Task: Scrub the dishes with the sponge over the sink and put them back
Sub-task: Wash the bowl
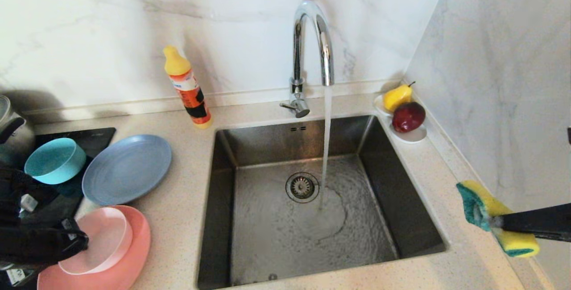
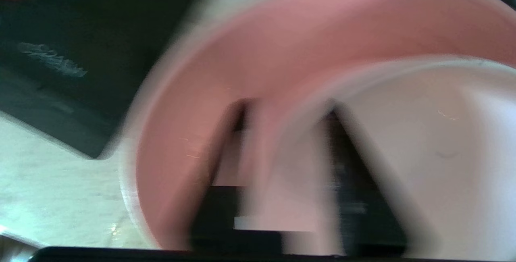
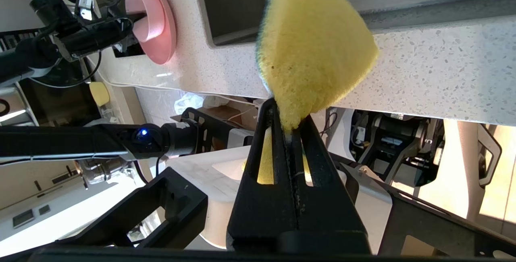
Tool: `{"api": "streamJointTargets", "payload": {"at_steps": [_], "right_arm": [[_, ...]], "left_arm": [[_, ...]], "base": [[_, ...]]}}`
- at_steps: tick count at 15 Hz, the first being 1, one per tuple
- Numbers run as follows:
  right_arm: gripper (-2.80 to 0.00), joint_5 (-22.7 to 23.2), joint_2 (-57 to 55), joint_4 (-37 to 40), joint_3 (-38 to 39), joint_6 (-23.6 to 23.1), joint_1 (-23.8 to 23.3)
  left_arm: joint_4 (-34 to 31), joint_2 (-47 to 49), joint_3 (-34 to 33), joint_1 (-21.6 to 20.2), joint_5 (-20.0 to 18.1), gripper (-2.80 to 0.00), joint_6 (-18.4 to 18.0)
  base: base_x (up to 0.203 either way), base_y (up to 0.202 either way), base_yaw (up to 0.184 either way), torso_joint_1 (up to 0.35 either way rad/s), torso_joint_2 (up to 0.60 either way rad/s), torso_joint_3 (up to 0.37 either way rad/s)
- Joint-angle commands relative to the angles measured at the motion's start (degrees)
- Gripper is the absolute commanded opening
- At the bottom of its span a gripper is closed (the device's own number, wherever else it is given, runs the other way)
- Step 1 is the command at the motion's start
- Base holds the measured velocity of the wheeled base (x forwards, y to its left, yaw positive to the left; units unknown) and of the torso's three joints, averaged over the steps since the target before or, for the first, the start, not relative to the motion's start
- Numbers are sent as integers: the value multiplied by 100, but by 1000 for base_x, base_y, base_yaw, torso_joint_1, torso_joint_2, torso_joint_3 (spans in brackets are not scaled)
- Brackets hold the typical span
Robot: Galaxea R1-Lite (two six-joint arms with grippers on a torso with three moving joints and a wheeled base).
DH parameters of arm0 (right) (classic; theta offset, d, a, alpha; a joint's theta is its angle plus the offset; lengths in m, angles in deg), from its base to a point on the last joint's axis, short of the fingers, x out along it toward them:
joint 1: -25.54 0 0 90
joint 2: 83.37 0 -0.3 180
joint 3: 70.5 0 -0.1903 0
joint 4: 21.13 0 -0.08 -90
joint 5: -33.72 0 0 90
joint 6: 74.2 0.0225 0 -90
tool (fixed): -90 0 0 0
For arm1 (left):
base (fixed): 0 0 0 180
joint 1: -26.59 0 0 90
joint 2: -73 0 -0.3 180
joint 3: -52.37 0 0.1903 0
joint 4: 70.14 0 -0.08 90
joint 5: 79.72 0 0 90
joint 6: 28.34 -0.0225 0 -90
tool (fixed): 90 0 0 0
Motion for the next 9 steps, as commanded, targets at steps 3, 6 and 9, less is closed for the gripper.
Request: {"api": "streamJointTargets", "payload": {"at_steps": [3,6,9], "right_arm": [[-280,43,-186,-79,55,16,5],[-280,112,-236,-153,67,25,38],[-280,149,-152,-153,57,25,38]], "left_arm": [[-613,-78,443,-404,-224,-280,-46],[-879,-394,470,-403,-433,-280,-42],[-1483,-1001,804,-397,-614,-280,-37]], "base": [[0,0,0,0,0,0],[0,0,0,0,0,0],[0,0,0,0,0,0]]}}
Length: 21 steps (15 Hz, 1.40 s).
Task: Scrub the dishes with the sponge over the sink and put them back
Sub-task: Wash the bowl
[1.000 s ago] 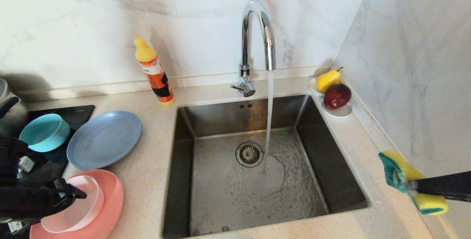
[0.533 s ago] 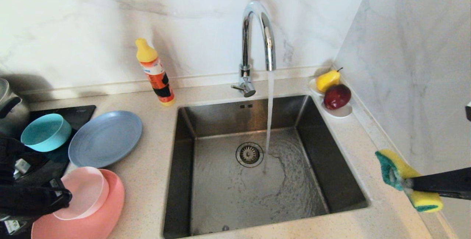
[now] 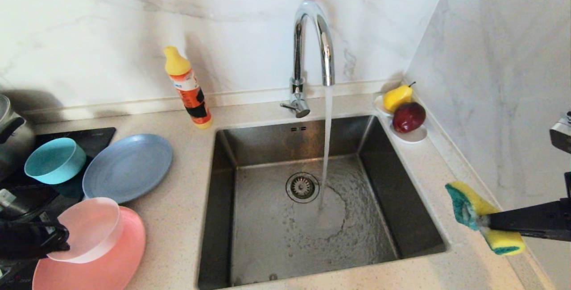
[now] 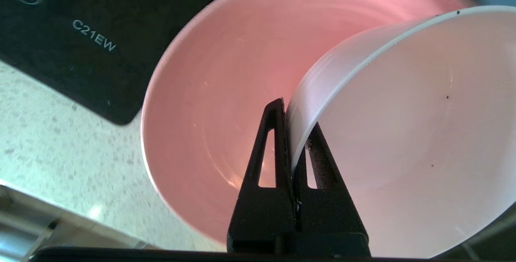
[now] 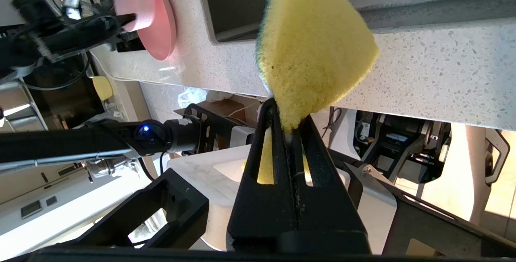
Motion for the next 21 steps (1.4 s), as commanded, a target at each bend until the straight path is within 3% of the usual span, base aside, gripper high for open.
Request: {"api": "streamJointTargets", "payload": {"at_steps": [1,3,5,6,12,17,21], "right_arm": [[-280,17,43,21,4,17,3],[-280,17,65,21,27,17,3],[-280,43,106,30,23,17,4],[-280,43,123,30,32,17,12],[-280,43,283,30,23,44,12],[-280,26,369,21,6,35,12],[-280,26,449,30,32,17,12]], "left_arm": [[-616,-680,457,5,-114,-280,9],[-1291,-1099,1004,6,-182,-280,-29],[-1569,-1525,1244,77,-262,-280,-92],[-1615,-1625,1322,309,-345,-280,-91],[-2049,-1141,2146,2285,-358,-280,144],[-2023,18,3057,4476,778,-280,435],[-1826,1138,3684,5773,1215,-280,926]], "base": [[0,0,0,0,0,0],[0,0,0,0,0,0],[0,0,0,0,0,0],[0,0,0,0,0,0],[0,0,0,0,0,0],[0,0,0,0,0,0],[0,0,0,0,0,0]]}}
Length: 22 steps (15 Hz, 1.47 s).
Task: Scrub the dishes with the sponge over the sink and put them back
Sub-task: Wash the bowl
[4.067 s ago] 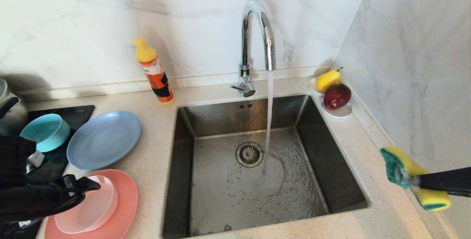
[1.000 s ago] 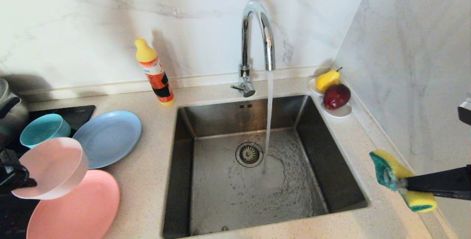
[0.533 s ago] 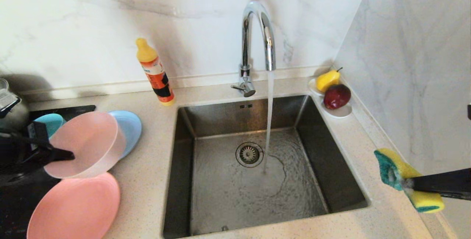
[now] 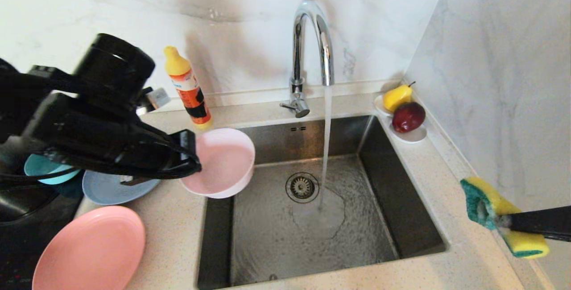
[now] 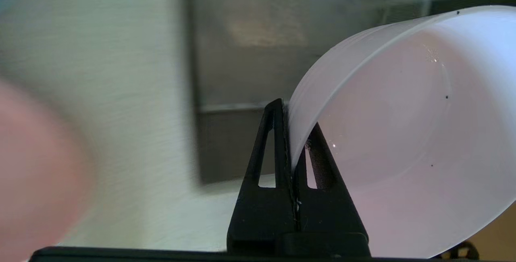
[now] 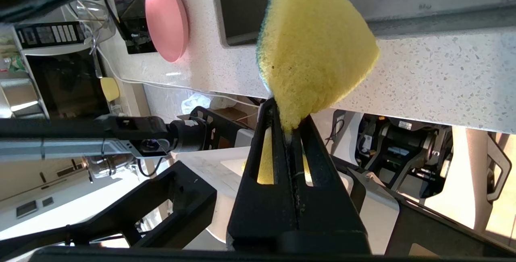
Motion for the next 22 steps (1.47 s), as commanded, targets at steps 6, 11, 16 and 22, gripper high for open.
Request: {"api": "streamJointTargets", "payload": {"at_steps": [6,11,16,22], "right_arm": [[-280,6,116,47,104,-3,1],[-280,6,139,39,38,-3,1],[-280,6,119,23,34,-47,1],[-280,-3,108,12,87,-56,1]], "left_arm": [[1028,2001,814,1297,416,-280,1336],[1491,2844,1501,1473,782,-280,1718],[1508,3280,2164,1507,795,-280,1893],[1503,3585,2556,1587,798,-280,1905]], "base": [[0,0,0,0,0,0],[0,0,0,0,0,0],[0,0,0,0,0,0],[0,0,0,0,0,0]]}}
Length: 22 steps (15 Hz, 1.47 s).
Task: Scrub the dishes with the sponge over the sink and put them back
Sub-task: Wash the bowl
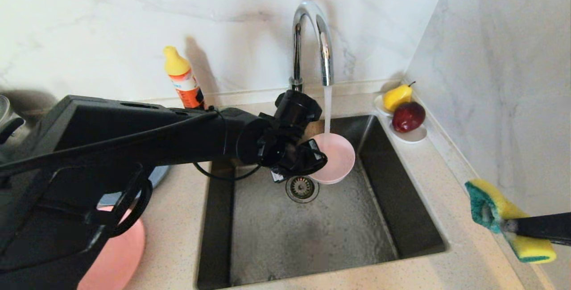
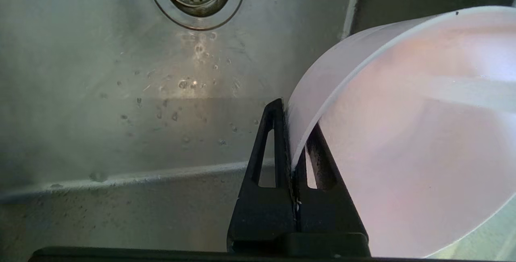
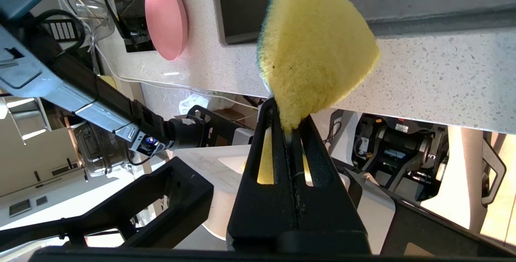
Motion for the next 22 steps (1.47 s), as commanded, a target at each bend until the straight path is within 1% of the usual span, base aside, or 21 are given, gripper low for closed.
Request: {"api": "streamJointTargets", "payload": {"at_steps": [1,9,10,12,13,15,16,17,18,20,22], "right_arm": [[-280,27,-39,11,-10,18,1],[-280,27,14,17,34,18,-4],[-280,18,14,17,43,16,-8],[-280,18,-5,8,90,1,-8],[-280,26,-52,8,130,-77,-8],[-280,35,-74,-18,201,-167,-8],[-280,43,-74,-86,217,-168,-8],[-280,88,-82,-178,244,-167,-8],[-280,158,-74,-246,262,-167,-8],[-280,243,1,-273,297,-167,-3],[-280,298,107,-272,337,-167,1]], "left_arm": [[0,130,68,8,7,-280,58],[-48,68,32,5,30,-280,147],[-61,18,-60,4,208,-280,150],[-12,-202,-365,-1,772,-280,111],[-4,-383,-475,-10,877,-280,84],[2,-846,-765,-56,950,-280,32],[36,-1152,-993,-71,1003,-280,-73],[215,-1438,-1339,-93,1089,-280,-241],[541,-1640,-1704,-106,1208,-280,-449],[1681,-2034,-2595,-118,1481,-280,-1094],[2869,-2524,-3525,-121,1560,-280,-1737]], "base": [[0,0,0,0,0,0],[0,0,0,0,0,0],[0,0,0,0,0,0],[0,0,0,0,0,0],[0,0,0,0,0,0],[0,0,0,0,0,0],[0,0,0,0,0,0],[0,0,0,0,0,0],[0,0,0,0,0,0],[0,0,0,0,0,0],[0,0,0,0,0,0]]}}
